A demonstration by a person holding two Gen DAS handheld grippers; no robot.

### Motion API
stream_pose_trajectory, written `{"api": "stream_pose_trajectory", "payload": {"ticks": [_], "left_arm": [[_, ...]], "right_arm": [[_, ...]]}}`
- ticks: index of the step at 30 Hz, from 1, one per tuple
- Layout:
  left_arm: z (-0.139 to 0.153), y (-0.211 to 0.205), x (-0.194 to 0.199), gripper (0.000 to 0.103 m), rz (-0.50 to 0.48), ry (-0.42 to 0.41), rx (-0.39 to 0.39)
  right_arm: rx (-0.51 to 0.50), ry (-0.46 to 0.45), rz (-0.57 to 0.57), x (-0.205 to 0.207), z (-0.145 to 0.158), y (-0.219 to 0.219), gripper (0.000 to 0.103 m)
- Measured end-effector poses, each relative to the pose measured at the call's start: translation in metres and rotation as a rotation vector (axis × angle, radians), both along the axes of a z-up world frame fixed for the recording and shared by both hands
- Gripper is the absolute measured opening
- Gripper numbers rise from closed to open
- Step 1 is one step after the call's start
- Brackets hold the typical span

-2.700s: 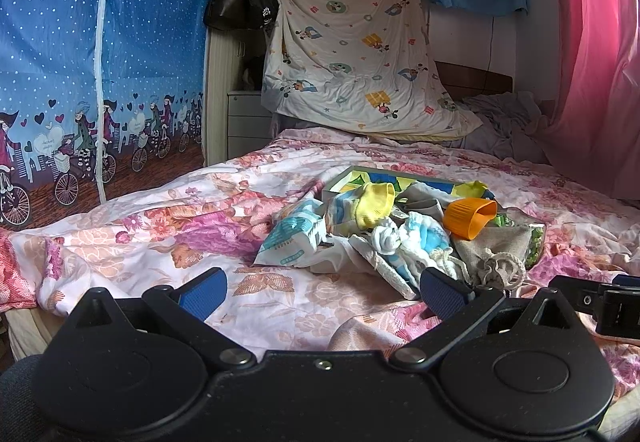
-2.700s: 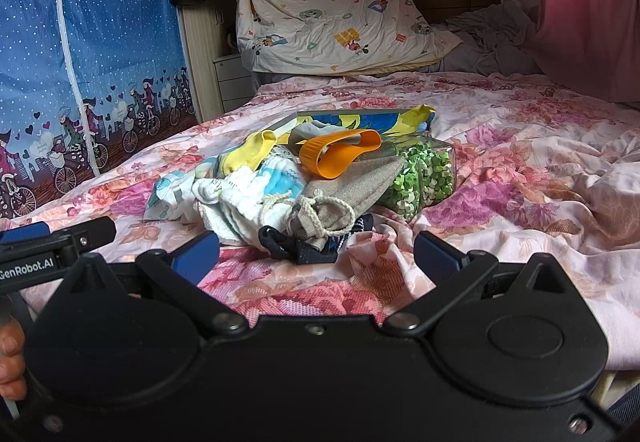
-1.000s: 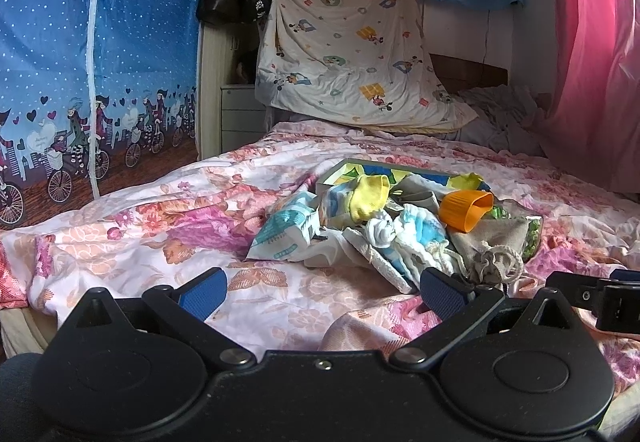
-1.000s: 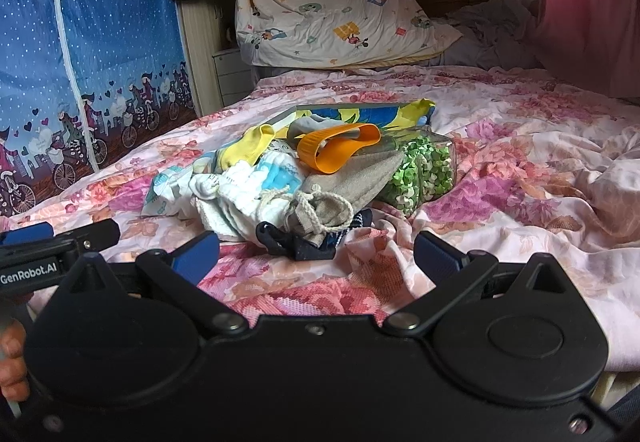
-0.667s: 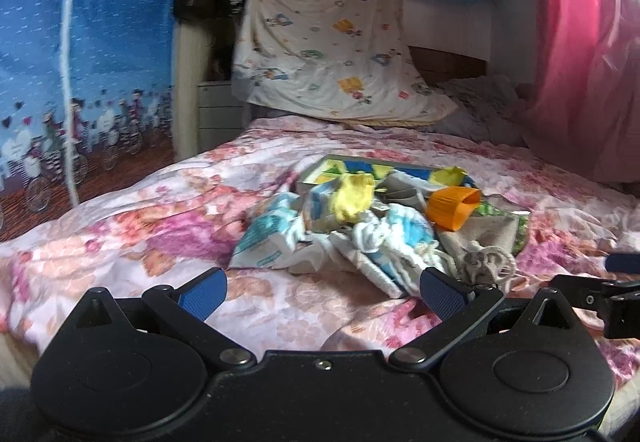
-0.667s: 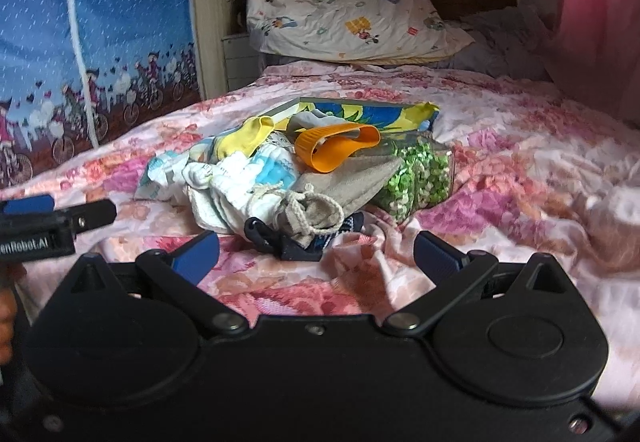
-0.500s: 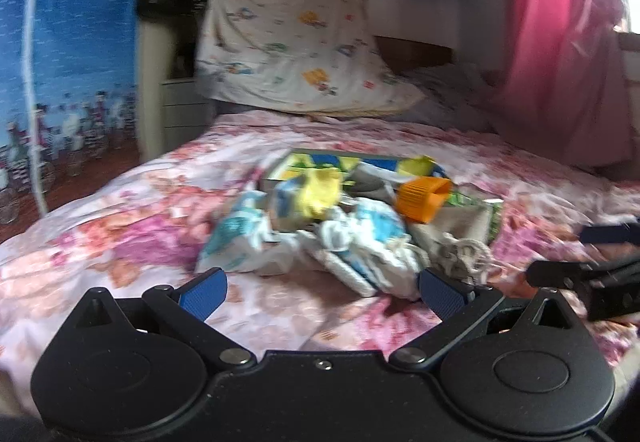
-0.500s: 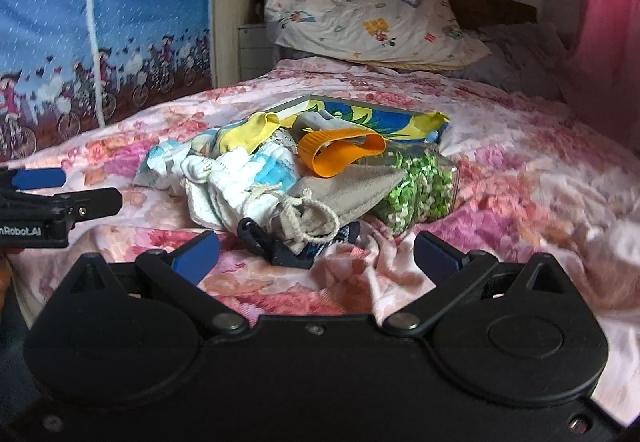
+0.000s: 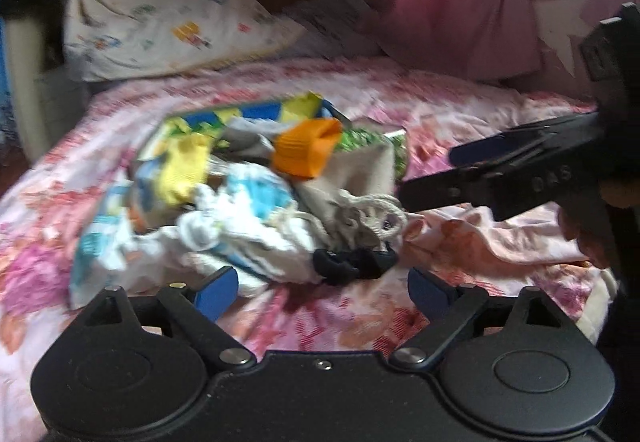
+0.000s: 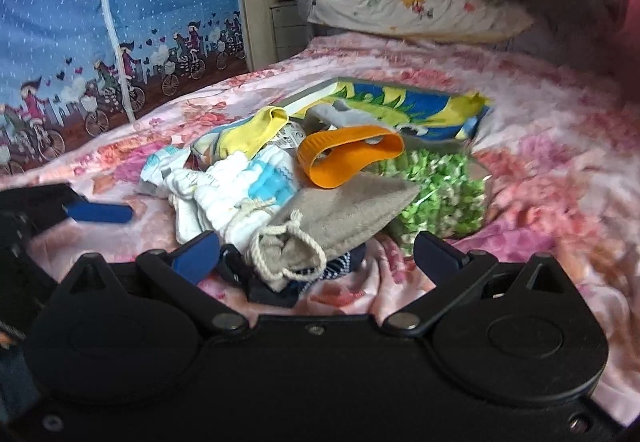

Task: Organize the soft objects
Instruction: 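Reach the right gripper to the grey drawstring pouch and close on it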

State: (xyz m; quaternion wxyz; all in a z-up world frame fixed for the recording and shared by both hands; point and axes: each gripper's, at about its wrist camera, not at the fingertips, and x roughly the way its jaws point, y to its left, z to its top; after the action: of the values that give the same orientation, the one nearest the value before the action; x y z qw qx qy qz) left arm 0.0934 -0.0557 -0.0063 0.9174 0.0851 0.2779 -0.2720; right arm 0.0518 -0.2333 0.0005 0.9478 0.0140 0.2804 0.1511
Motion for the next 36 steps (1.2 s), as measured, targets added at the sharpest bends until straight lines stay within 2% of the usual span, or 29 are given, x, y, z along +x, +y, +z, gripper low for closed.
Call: {"api": "stream_pose_trajectory", "payload": {"ticks": [4, 8, 12, 13, 19, 23, 24, 30, 34, 36], "left_arm": [[-0.007, -0.008, 0.016, 0.080, -0.023, 0.063, -0.040], [-0.019, -0.006, 0.030, 0.068, -0.021, 0.154, -0.107], [-0.026, -0.002, 0.042, 0.051, -0.017, 0.210, -0.148], [-0.027, -0.002, 0.044, 0.050, -0.015, 0.220, -0.159], [-0.030, 0.002, 0.052, 0.042, 0.009, 0.271, -0.236], [-0.030, 0.008, 0.056, 0.028, 0.047, 0.298, -0.299], [-0.031, 0.010, 0.058, 0.021, 0.056, 0.311, -0.314], [-0.038, 0.016, 0.064, 0.004, 0.084, 0.370, -0.371], [-0.039, 0.015, 0.060, 0.001, 0.079, 0.354, -0.372], [-0.039, 0.015, 0.059, 0.001, 0.078, 0.349, -0.369]], "right_arm": [[0.041, 0.044, 0.015, 0.023, -0.008, -0.004, 0.101], [0.060, 0.081, 0.026, 0.040, -0.021, -0.004, 0.085], [0.077, 0.106, 0.019, 0.053, -0.032, -0.001, 0.074], [0.083, 0.109, 0.020, 0.056, -0.034, 0.000, 0.072], [0.121, 0.139, 0.018, 0.067, -0.044, 0.002, 0.070], [0.142, 0.146, 0.014, 0.073, -0.048, 0.003, 0.064], [0.147, 0.146, 0.011, 0.075, -0.049, 0.004, 0.063], [0.199, 0.160, 0.011, 0.077, -0.053, 0.001, 0.045], [0.210, 0.150, 0.010, 0.073, -0.052, 0.001, 0.026], [0.218, 0.152, 0.009, 0.073, -0.052, -0.001, 0.023]]}}
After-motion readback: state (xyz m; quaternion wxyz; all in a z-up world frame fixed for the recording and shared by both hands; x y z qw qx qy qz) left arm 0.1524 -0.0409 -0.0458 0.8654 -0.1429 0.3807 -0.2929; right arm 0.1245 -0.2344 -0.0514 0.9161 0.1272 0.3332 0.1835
